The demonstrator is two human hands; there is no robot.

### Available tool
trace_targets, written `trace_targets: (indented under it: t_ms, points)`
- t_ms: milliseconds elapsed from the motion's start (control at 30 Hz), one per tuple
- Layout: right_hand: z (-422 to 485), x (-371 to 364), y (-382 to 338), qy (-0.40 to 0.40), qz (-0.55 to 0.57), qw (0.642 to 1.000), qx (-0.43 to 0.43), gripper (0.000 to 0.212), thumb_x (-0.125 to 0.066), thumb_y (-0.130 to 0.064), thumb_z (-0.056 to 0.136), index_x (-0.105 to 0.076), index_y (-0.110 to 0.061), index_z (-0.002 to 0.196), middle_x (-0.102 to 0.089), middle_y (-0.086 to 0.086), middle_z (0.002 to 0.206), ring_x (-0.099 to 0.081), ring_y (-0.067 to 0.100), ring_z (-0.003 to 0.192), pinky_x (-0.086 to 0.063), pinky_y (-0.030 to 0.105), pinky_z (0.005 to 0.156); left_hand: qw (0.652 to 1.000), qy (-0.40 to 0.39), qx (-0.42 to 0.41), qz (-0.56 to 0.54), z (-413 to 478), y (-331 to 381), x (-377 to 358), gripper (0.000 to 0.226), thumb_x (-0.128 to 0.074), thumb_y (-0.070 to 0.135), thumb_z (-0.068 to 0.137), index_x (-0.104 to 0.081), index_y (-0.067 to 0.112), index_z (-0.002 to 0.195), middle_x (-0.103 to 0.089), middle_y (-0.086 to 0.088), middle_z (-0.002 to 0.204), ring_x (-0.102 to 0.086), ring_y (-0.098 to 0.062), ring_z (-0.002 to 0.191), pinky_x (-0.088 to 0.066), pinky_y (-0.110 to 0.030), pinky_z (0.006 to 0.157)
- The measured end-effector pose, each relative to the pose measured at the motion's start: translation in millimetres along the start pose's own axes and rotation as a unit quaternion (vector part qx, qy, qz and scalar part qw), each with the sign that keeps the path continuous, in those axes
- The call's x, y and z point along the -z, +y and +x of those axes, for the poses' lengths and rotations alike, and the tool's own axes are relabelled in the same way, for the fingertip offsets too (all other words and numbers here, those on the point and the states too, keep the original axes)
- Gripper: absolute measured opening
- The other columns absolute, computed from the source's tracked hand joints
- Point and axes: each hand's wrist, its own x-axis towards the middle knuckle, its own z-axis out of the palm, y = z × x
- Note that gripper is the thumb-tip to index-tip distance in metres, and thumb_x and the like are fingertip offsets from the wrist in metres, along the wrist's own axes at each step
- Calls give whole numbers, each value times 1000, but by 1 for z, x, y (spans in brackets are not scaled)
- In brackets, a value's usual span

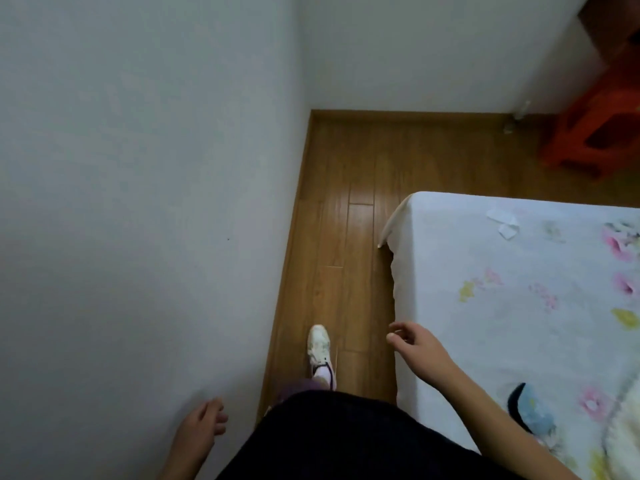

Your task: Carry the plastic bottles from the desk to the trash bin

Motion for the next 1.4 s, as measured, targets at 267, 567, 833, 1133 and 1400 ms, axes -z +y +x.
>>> trace_targets:
  t_ms: [267,567,833,1133,1400]
  points:
    - [140,66,-35,59,33,992,-107,22,-62,-31,91,-66,-20,109,-70,-2,99,-67,15,92,-55,37,83,994,-67,-56,73,108,216,-53,27,-52,23,101,-68,5,89,-74,-18,84,-63,-26,64,-42,-31,60]
    - [230,152,-22,146,167,939,-262,11,-67,-13,89,-68,-5,97,-74,13,86,-68,26,73,-47,34,74,944,-148,-227,189,172,514,-136,29,-47,33,103,-68,15,94,-72,-1,89,-69,-18,84,-52,-32,73]
    - [409,263,-91,100,151,952,-247,17,-65,-19,88,-68,-9,102,-74,7,87,-71,23,76,-51,36,74,970,-88,-161,159,248,656,-186,27,-49,26,101,-68,12,89,-73,-12,88,-67,-25,76,-48,-32,65]
    - [589,407,-261,68,105,990,-71,20,-64,-33,91,-66,-25,109,-69,-7,103,-65,12,98,-50,27,82,989,-63,-61,121,318,773,-216,27,-51,23,101,-66,2,91,-71,-19,80,-59,-26,62,-36,-27,55]
    - [664,489,-244,160,189,953,-174,20,-62,-34,92,-64,-25,110,-67,-6,103,-64,10,93,-49,23,70,961,-130,-99,222,389,987,-335,31,-48,29,103,-62,2,98,-68,-24,95,-60,-30,72,-41,-32,59]
